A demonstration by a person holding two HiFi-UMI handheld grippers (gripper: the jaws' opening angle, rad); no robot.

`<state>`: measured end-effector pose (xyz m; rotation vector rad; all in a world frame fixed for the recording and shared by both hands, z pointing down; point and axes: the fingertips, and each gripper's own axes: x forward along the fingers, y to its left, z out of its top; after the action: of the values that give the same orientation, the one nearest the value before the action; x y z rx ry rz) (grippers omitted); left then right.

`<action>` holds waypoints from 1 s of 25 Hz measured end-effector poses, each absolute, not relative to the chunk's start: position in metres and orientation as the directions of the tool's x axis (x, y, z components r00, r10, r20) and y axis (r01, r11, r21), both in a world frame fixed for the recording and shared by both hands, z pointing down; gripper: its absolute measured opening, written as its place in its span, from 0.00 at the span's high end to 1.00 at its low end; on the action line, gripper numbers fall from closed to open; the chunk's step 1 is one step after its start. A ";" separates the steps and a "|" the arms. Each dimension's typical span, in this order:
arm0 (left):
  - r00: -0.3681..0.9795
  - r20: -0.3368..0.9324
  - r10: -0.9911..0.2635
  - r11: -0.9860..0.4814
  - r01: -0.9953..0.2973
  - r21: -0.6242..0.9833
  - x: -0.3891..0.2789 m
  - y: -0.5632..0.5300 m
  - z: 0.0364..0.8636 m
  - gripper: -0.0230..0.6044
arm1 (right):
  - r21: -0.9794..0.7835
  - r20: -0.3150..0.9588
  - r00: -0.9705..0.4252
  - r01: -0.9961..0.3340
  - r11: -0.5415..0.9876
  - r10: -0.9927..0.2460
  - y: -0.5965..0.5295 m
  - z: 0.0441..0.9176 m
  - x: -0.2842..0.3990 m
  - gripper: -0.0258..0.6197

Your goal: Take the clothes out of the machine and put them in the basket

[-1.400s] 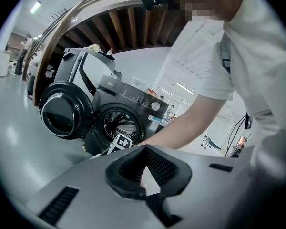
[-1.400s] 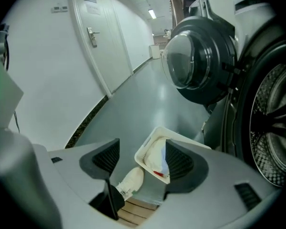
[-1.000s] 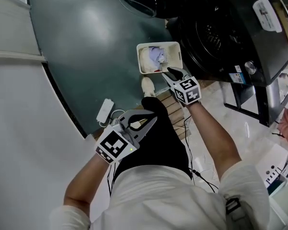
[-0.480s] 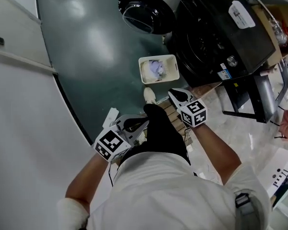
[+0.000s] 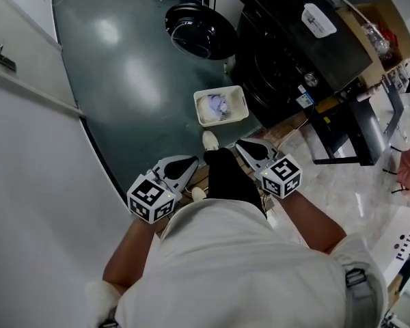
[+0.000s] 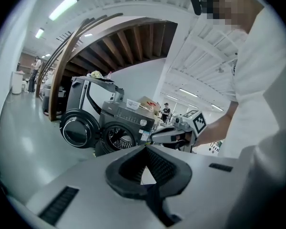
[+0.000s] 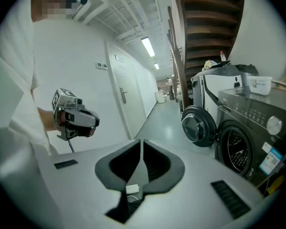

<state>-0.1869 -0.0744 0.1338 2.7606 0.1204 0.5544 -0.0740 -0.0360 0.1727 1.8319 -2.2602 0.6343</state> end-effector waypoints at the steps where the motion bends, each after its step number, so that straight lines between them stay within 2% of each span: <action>1: 0.921 0.363 0.143 -0.946 0.019 0.323 -0.190 -0.072 0.132 0.97 | -0.215 0.379 -0.230 -0.964 0.156 -0.896 -0.032 0.168 -0.075 0.92; 25: 0.928 0.367 0.063 -0.952 -0.054 0.300 -0.232 -0.054 0.133 0.97 | -0.180 0.309 -0.226 -0.968 0.177 -0.924 0.009 0.128 -0.098 0.92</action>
<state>-0.2323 -0.0538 0.1328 2.7794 0.0061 0.5429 -0.0982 0.0088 0.1284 1.8673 -2.3073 0.5140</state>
